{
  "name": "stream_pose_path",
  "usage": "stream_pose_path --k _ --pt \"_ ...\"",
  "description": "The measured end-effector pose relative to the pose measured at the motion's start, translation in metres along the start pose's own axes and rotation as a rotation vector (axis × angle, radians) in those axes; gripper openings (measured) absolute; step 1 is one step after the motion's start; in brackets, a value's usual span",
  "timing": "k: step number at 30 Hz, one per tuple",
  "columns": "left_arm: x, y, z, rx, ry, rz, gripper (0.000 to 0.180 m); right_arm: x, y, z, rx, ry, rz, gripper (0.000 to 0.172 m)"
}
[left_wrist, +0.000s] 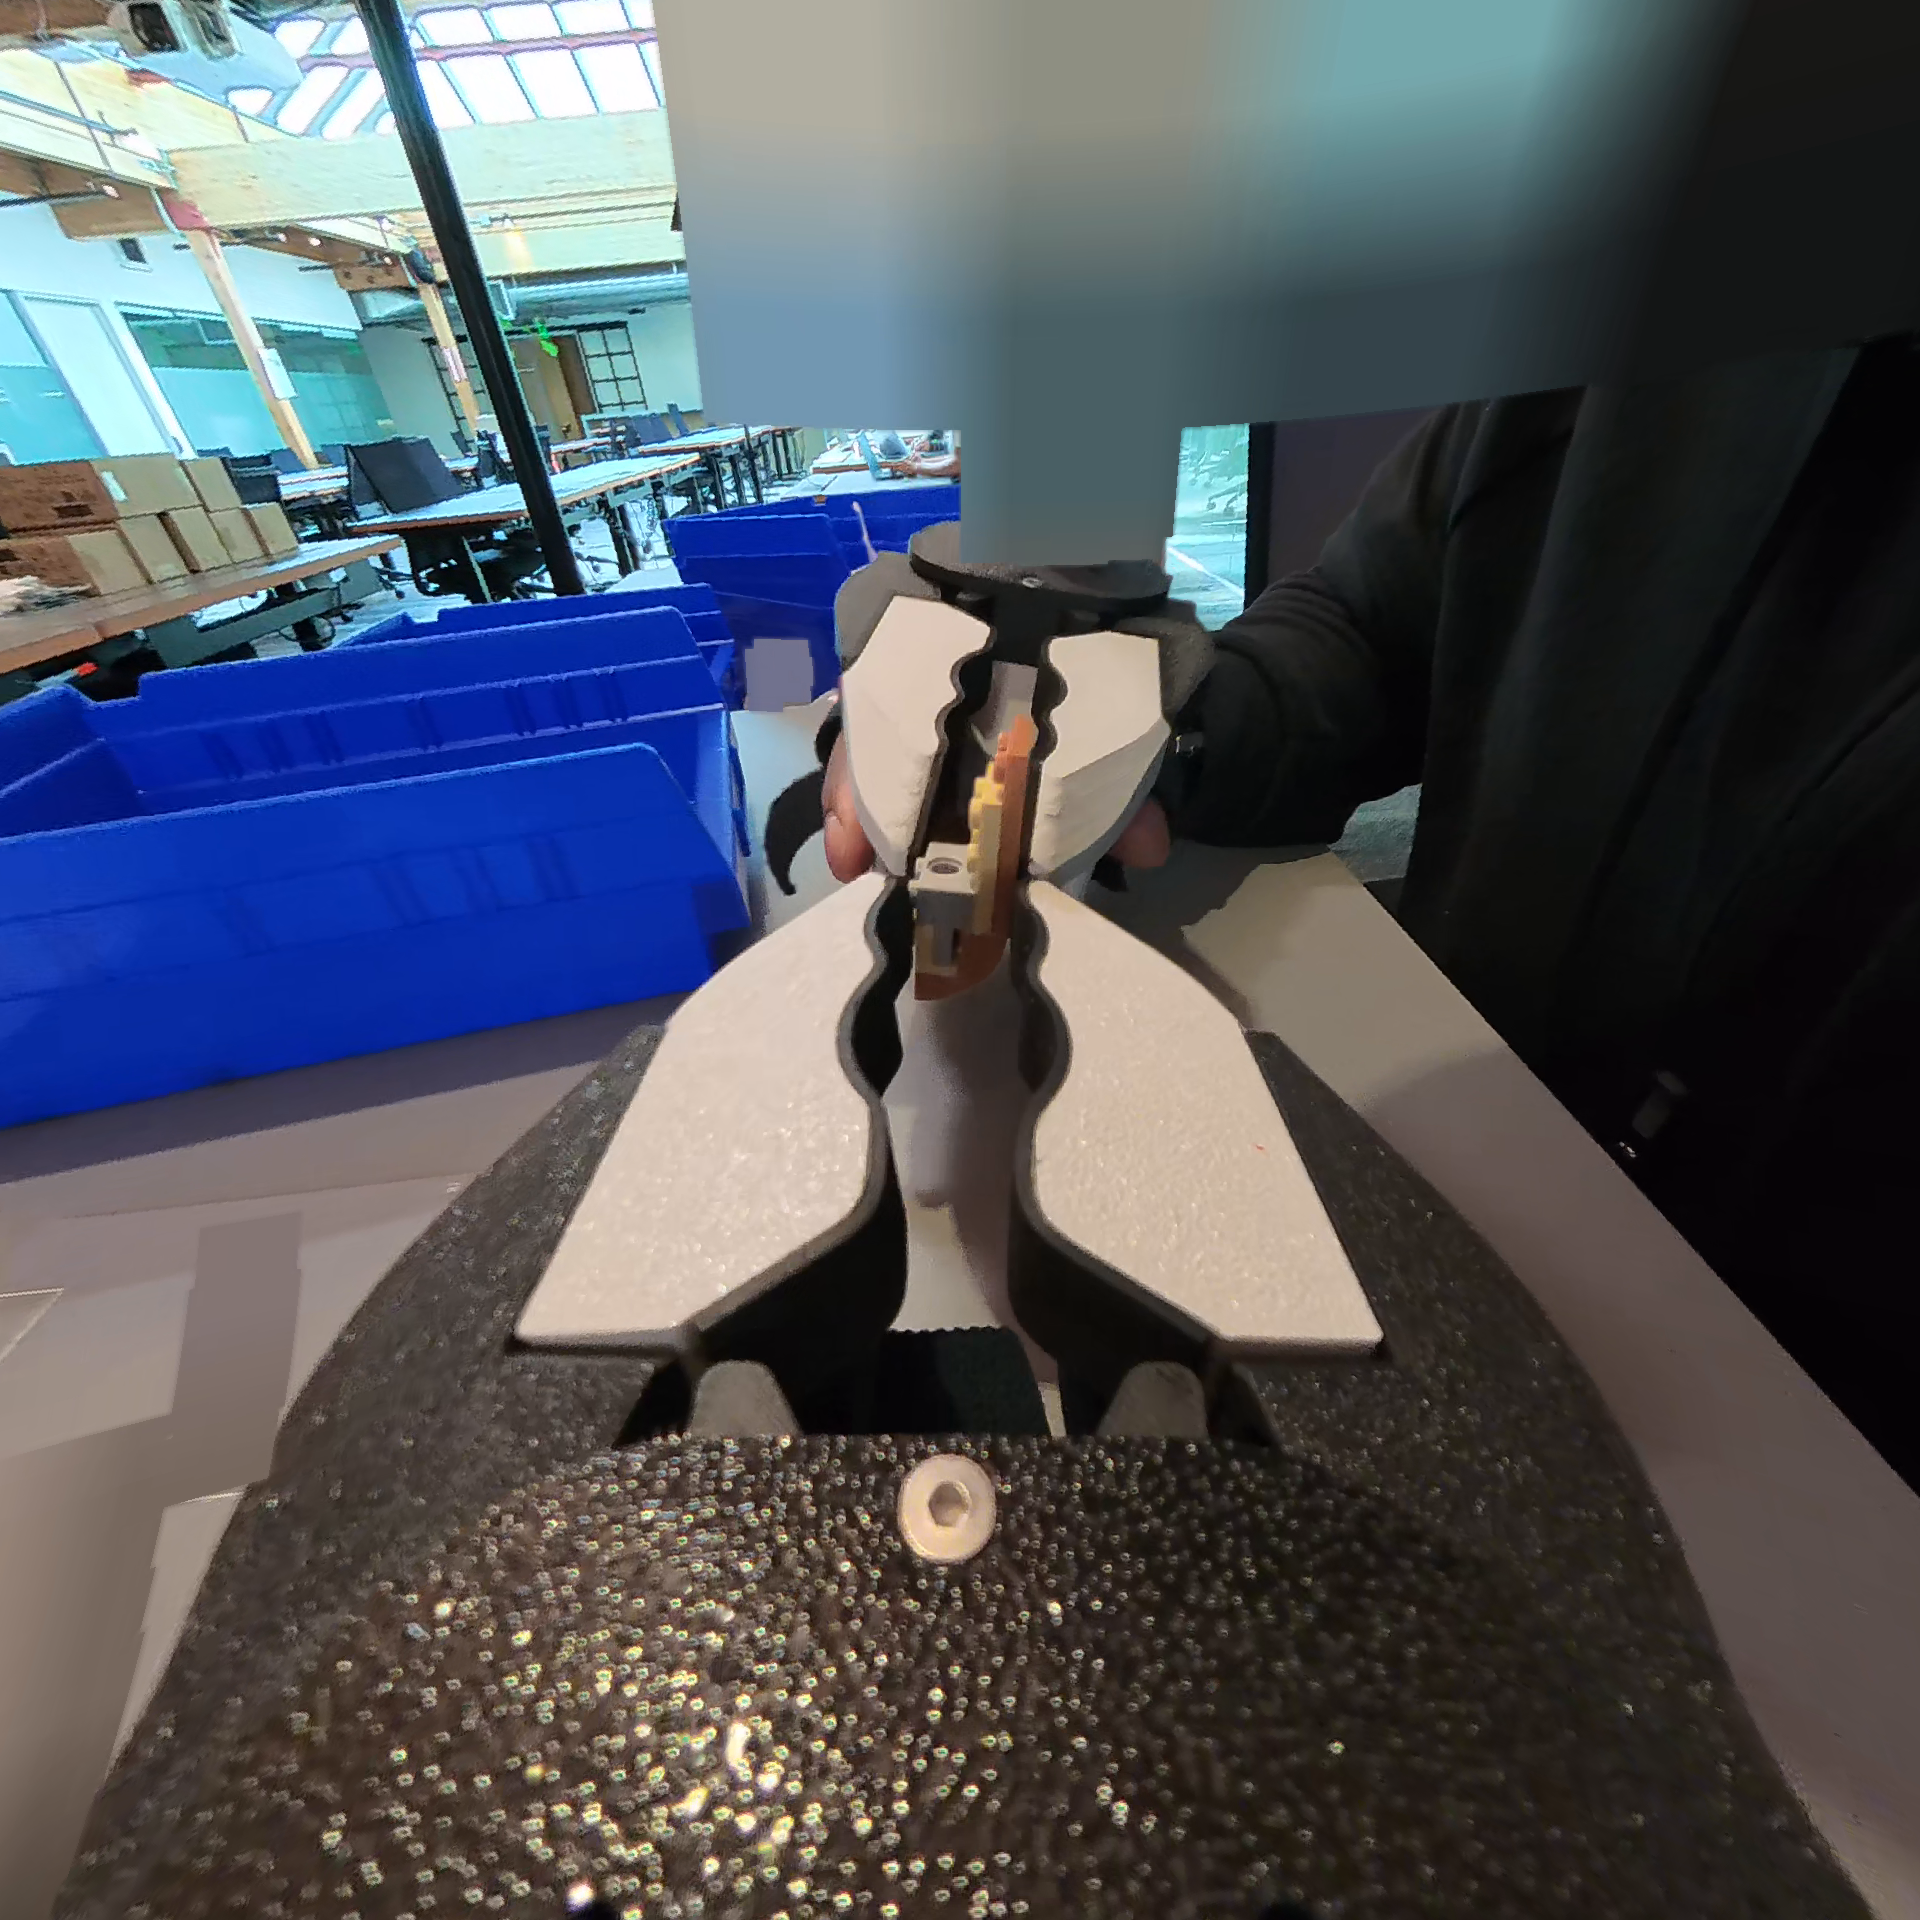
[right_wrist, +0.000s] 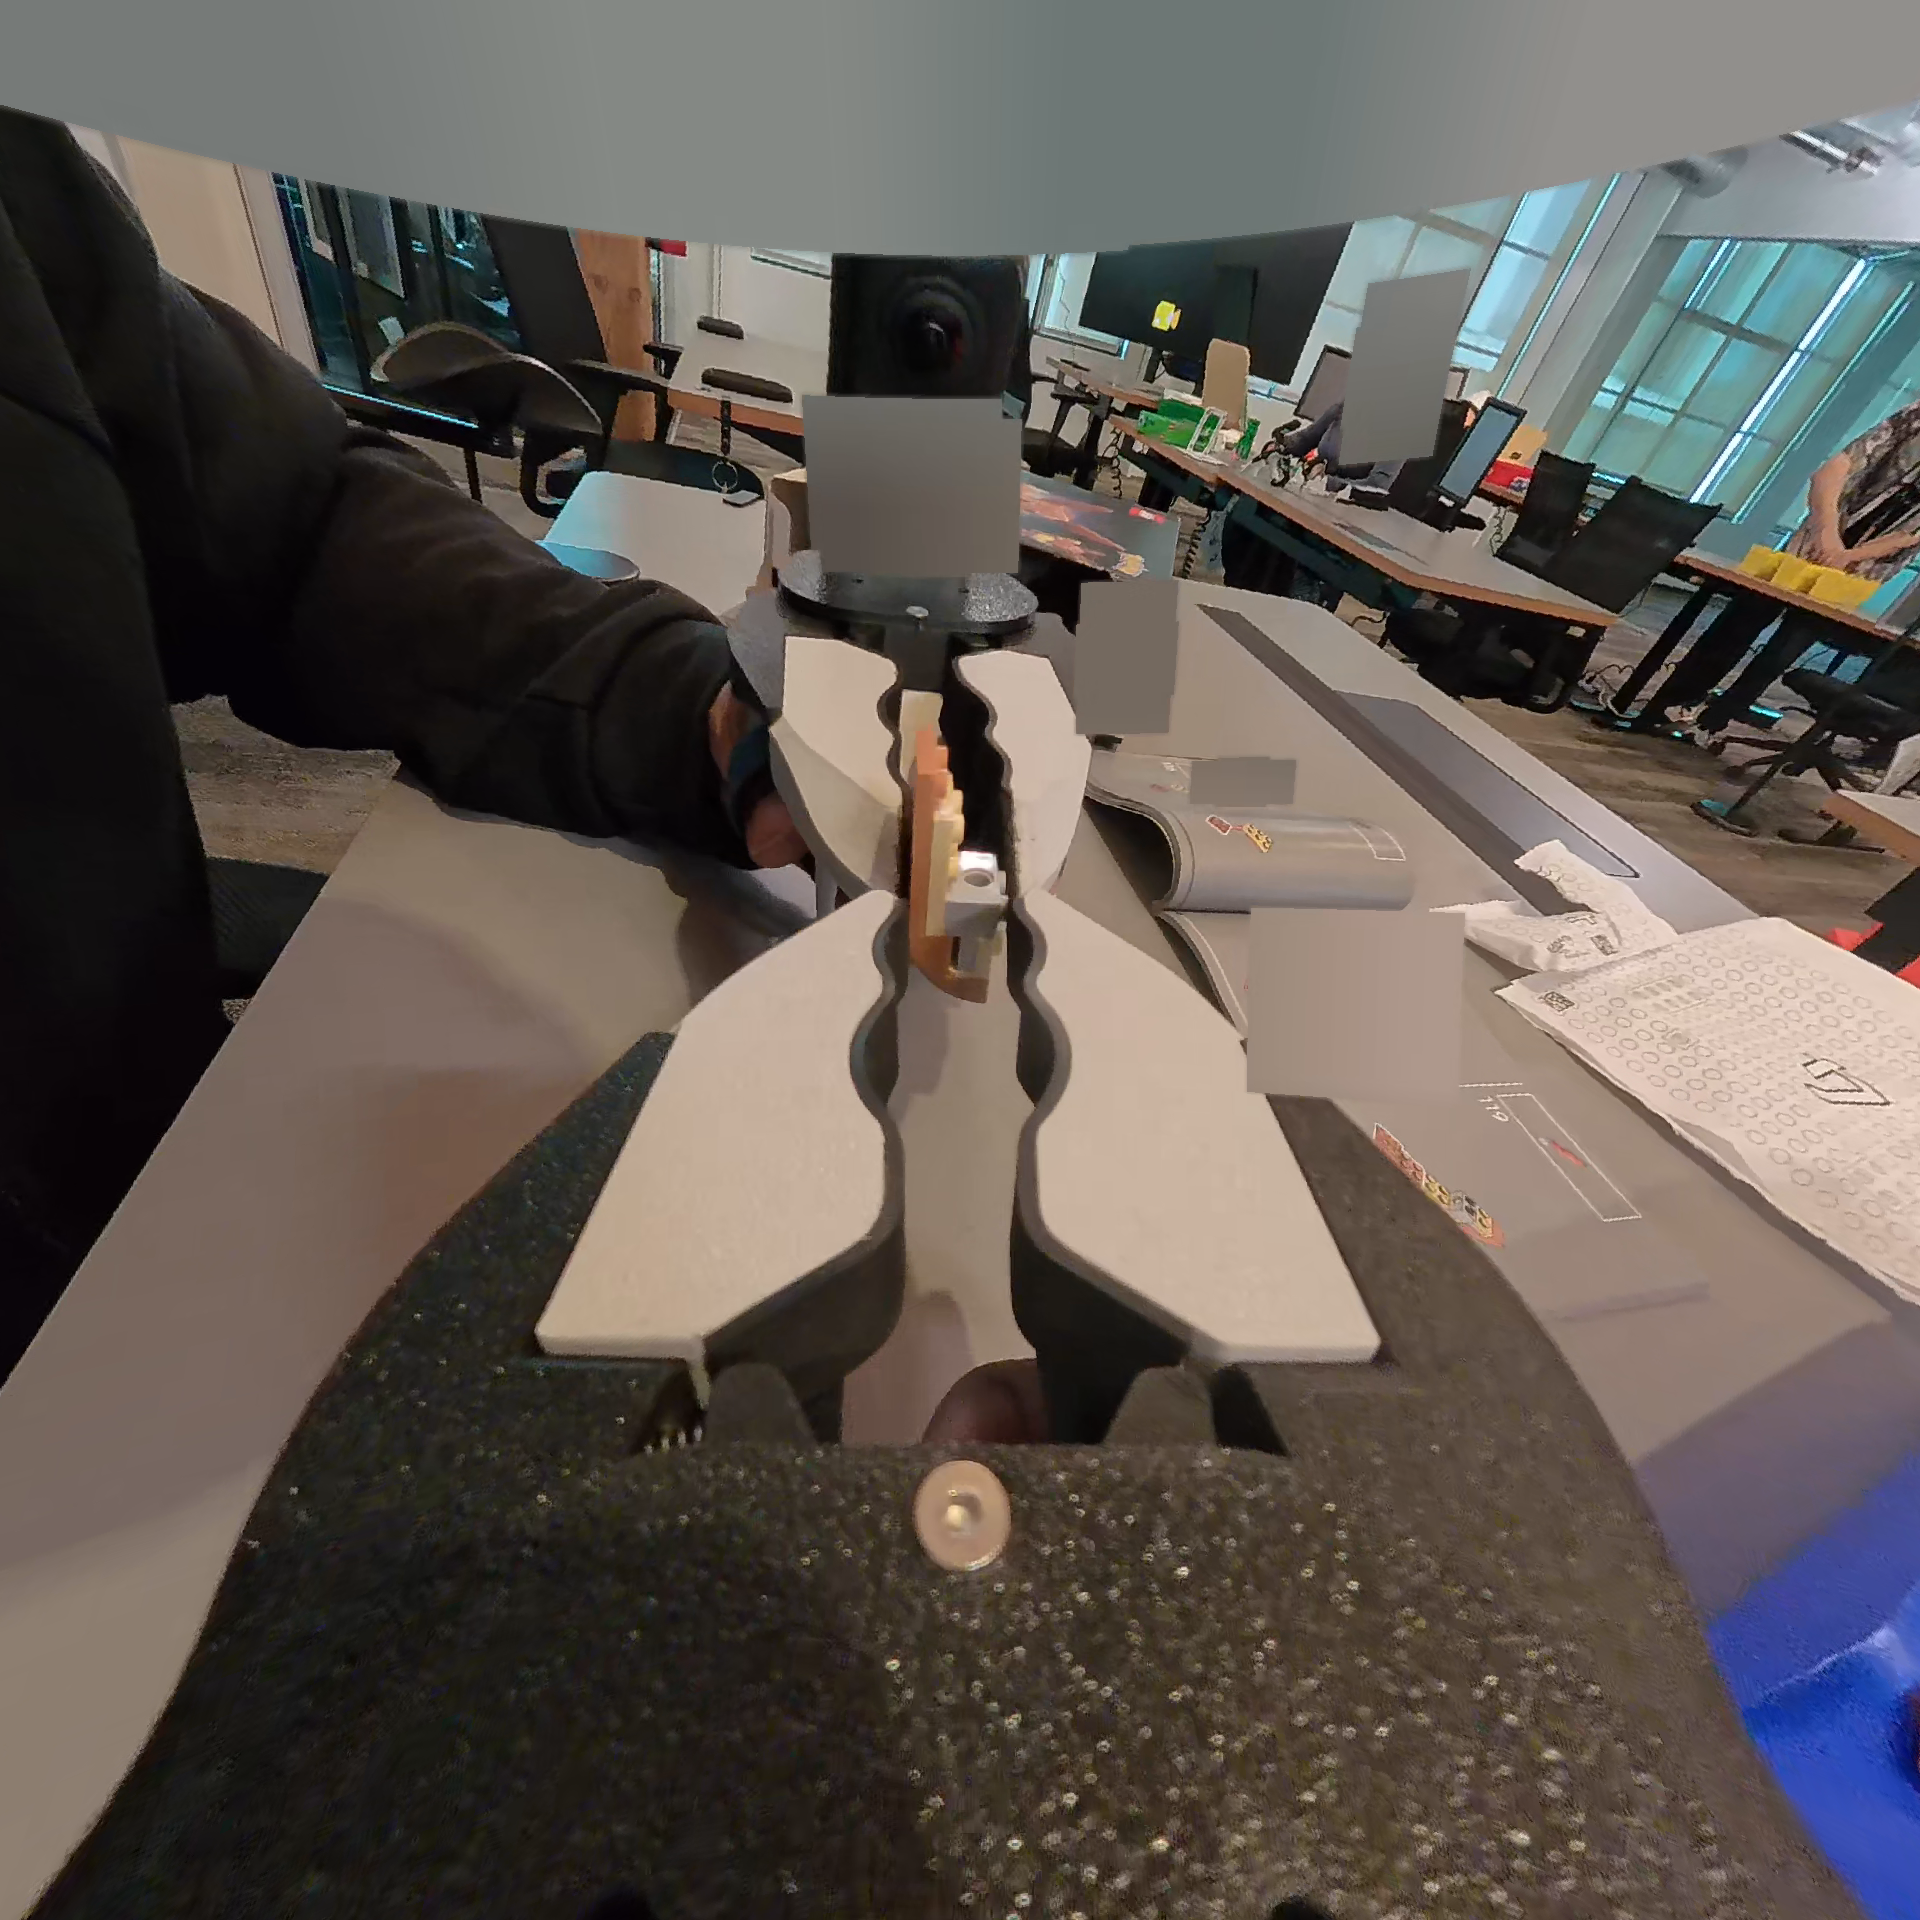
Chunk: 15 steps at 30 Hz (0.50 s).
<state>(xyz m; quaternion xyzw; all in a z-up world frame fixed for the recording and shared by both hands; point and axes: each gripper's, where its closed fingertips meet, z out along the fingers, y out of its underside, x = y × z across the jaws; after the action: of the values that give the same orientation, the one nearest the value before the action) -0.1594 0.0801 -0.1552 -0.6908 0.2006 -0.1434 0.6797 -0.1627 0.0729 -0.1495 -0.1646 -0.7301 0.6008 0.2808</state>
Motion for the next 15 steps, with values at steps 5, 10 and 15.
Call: stream_pose_path --k 5,10,15 --pt "-0.006 -0.003 0.002 0.006 -0.045 -0.044 0.021 0.006 -0.003 -0.003 0.050 0.002 0.082 0.017" --pt "-0.012 -0.013 -0.003 0.038 -0.087 -0.060 0.027 0.014 -0.014 -0.008 0.189 -0.016 0.226 0.017" --pt "-0.012 -0.016 -0.005 0.044 -0.095 -0.071 0.027 0.013 -0.014 -0.006 0.230 -0.043 0.265 0.017"
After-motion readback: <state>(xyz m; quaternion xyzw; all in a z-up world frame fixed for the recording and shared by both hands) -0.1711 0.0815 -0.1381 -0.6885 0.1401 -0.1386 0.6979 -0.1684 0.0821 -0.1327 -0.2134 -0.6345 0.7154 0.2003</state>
